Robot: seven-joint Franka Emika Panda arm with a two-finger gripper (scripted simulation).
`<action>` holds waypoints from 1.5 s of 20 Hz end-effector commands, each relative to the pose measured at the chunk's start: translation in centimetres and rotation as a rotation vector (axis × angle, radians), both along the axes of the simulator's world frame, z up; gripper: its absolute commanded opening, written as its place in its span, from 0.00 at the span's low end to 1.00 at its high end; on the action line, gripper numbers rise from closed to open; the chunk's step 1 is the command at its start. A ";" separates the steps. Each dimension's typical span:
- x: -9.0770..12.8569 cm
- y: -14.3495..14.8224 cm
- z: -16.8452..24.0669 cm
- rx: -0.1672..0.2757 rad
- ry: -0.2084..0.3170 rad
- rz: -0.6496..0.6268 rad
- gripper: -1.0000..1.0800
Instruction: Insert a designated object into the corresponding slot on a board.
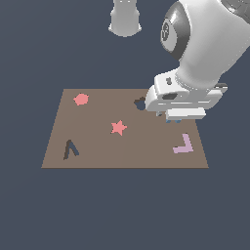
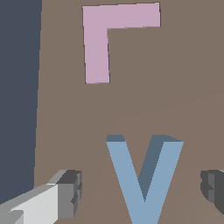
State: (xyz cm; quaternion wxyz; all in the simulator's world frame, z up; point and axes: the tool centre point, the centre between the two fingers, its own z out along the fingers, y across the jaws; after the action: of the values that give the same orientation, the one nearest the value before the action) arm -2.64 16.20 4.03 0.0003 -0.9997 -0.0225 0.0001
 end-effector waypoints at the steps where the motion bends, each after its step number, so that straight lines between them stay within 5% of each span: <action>1: 0.0 0.0 -0.7 -0.001 0.000 -0.001 0.96; 4: 0.0 0.0 -1.1 -0.001 0.000 -0.001 0.96; 5: 0.0 0.0 -1.1 -0.001 0.000 -0.001 0.00; 22: 0.0 -0.1 -0.7 -0.001 0.000 0.000 0.00; 30: 0.4 -2.7 -0.7 -0.001 0.000 0.022 0.00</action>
State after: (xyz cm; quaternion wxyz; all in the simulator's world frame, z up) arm -2.33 14.26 3.34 0.0000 -0.9995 -0.0312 0.0004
